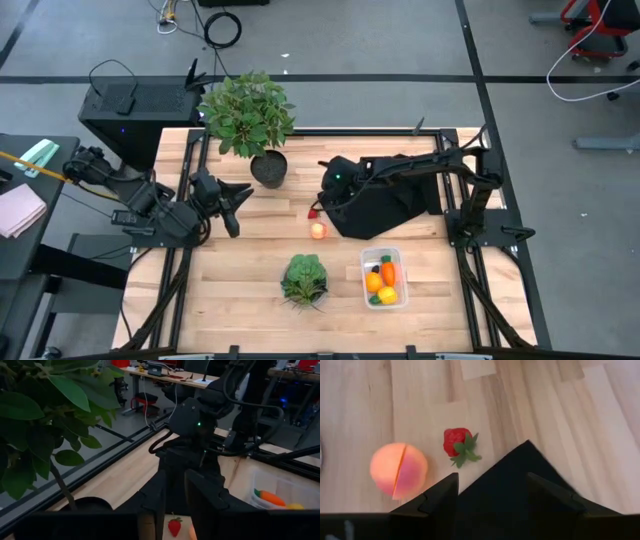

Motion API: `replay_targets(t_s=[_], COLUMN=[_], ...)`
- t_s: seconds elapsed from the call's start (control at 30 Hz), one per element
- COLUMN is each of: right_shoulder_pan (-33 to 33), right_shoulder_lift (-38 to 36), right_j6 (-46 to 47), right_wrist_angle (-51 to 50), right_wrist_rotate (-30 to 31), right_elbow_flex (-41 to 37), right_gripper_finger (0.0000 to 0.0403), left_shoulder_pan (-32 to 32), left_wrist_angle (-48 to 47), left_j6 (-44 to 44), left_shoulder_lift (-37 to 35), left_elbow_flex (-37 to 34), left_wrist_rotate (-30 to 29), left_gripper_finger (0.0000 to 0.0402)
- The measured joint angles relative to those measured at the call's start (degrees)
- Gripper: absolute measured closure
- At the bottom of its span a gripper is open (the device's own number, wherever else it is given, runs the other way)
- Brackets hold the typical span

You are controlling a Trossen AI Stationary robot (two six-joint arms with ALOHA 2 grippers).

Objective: Pick and placing Produce into tupperware
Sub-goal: Put the strawberry into the transparent bin

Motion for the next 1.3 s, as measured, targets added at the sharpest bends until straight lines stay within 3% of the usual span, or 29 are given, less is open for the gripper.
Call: replay_targets(t_s=[0.6, 1.07, 1.3], right_shoulder_pan=[0.02, -0.96, -1.28], right_shoulder_lift=[0.38, 8.79, 9.97], right_j6=[-15.18, -16.70, -17.56], right_wrist_angle=[-2.19, -8.89, -10.34], right_wrist_rotate=[-6.81, -9.03, -11.09], right_elbow_flex=[0.12, 11.40, 12.38], right_gripper_finger=[0.0189, 0.0190, 0.0190], left_shoulder_pan=[0.00, 0.00, 0.00], left_wrist_angle=[-1.20, -2.15, -2.31], left_j6=[-0.44, -2.37, -2.41], left_shoulder_lift=[0.02, 0.03, 0.06], left_elbow_flex=[0.00, 0.00, 0.00], left_wrist_rotate=[0.02, 0.73, 1.51], left_gripper_finger=[0.0315, 0.0318, 0.0318])
